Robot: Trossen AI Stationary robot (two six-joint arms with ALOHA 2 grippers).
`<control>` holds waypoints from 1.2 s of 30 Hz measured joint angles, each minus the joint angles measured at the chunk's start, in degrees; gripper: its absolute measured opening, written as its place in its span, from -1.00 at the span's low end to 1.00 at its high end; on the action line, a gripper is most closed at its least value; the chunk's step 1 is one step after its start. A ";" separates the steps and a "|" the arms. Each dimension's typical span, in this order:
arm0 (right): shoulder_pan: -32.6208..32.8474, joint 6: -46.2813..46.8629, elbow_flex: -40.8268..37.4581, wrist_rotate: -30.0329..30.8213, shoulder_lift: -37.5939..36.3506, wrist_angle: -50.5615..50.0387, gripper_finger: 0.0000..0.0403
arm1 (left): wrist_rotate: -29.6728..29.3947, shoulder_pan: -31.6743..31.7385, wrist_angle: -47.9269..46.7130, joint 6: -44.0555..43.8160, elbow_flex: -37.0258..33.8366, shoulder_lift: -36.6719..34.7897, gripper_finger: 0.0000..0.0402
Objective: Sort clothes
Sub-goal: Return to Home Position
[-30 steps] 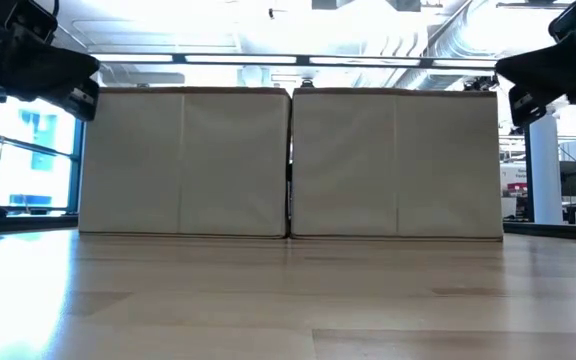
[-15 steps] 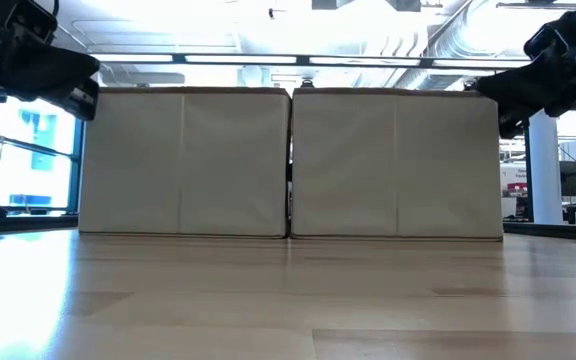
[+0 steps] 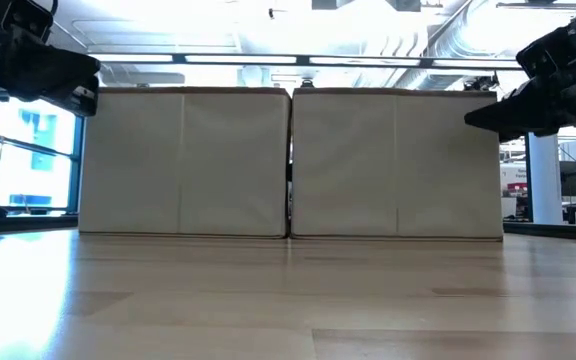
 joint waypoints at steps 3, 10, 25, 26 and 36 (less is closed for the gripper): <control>0.00 -1.07 0.00 0.01 1.19 0.02 -1.00 | 0.00 0.00 -0.02 0.02 0.00 0.00 -1.00; 0.02 -3.96 -0.05 -2.90 1.35 3.79 -1.00 | 0.02 0.00 0.00 0.04 0.00 0.00 -1.00; 0.15 -8.80 8.38 -7.39 -7.66 -13.02 -1.00 | 0.03 0.00 0.00 -2.01 0.00 0.00 -1.00; 0.22 -8.84 8.30 -7.48 -7.81 -12.68 -1.00 | 0.04 0.00 0.21 -2.03 -0.01 0.14 -1.00; 0.43 -5.69 3.54 -7.71 -7.31 -9.47 -1.00 | 0.07 -0.02 0.00 -1.99 -0.04 0.37 -1.00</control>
